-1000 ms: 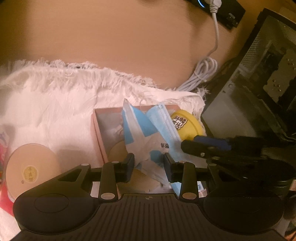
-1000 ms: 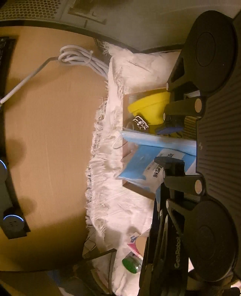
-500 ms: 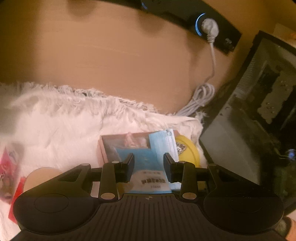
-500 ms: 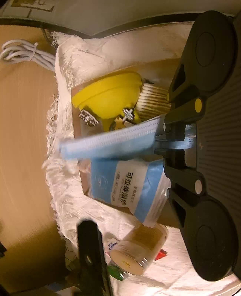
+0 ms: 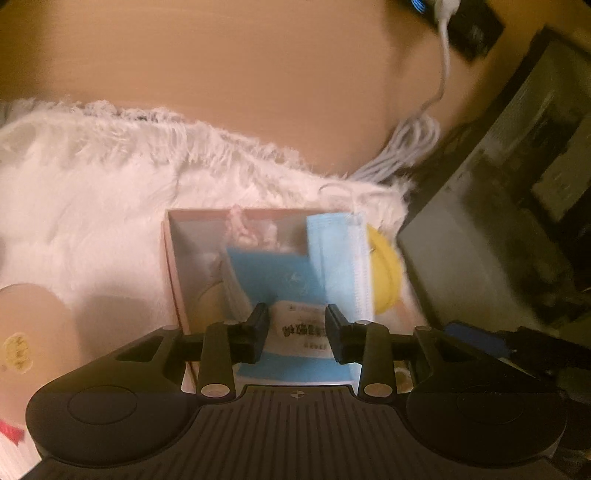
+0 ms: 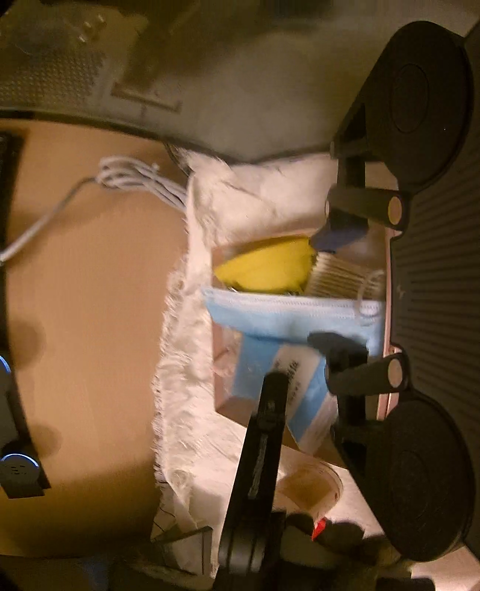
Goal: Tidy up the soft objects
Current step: 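Lower the wipes pack and mask into the pink box and open both grippers, then grasp the pink Kleenex tissue pack with the left gripper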
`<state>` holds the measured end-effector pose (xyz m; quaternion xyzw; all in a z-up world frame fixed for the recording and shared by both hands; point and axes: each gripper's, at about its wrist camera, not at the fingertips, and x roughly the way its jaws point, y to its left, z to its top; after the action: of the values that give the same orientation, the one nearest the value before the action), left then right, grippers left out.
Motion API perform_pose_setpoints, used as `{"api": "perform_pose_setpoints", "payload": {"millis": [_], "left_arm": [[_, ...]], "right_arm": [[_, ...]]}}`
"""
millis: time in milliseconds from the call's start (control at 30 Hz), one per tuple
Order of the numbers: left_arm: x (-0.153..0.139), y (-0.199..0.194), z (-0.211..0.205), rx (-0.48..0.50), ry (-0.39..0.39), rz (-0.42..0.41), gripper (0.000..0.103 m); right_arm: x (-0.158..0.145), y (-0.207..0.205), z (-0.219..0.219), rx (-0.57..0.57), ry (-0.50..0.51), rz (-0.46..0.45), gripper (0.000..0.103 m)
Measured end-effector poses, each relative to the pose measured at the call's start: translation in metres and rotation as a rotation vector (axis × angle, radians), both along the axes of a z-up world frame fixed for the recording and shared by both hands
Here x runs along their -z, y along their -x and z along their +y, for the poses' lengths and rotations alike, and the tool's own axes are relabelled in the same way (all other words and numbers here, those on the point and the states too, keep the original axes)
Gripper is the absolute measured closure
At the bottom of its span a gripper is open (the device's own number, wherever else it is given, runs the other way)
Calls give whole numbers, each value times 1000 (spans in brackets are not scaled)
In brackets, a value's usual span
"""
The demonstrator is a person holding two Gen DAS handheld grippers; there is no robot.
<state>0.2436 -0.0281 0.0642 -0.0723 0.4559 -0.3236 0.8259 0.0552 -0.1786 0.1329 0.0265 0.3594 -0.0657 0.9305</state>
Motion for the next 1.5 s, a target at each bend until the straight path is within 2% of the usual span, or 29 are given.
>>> {"api": "perform_pose_setpoints", "payload": {"millis": [167,267,333,433,500,567,633,667,733,867,933,1000,1133,1300,1500], "left_arm": [[-29,18,44,-18,117,-58,66],[-48,30,89,-80,156,-121,66],[-61,36,122,-146,133,-187,66],[-75,45,178,-291,71,-319,66],[-76,48,213,-392,-1,-359,66],[-70,48,241,-498,-88,-332,66],[-58,48,260,-576,-118,-268,66],[-51,48,266,-585,-122,-236,66],[-37,50,269,-548,-134,-202,66],[-12,55,250,-423,-175,-183,66],[-2,54,246,-395,-152,-151,66],[3,49,244,-400,-144,-159,66],[0,36,234,-378,-181,-211,66],[5,9,212,-386,-260,-214,66],[20,-15,197,-394,-284,-166,63]], "right_arm": [[-6,-5,8,18,-35,-34,40],[-10,-13,21,13,-32,-55,40],[-15,-20,32,1,-26,-66,39],[-19,-28,51,-26,-26,-81,30],[-20,-32,64,-46,-23,-89,26],[-22,-34,79,-80,-23,-98,26],[-23,-35,96,-138,-20,-105,25],[-24,-35,105,-167,-12,-106,25],[-25,-37,125,-239,17,-100,25],[-28,-42,153,-325,41,-80,25],[-29,-42,160,-337,32,-74,25],[-29,-40,165,-352,31,-69,25],[-24,-31,172,-389,79,-59,25],[-14,-17,180,-416,94,-35,25],[6,-3,177,-409,84,20,25]]}}
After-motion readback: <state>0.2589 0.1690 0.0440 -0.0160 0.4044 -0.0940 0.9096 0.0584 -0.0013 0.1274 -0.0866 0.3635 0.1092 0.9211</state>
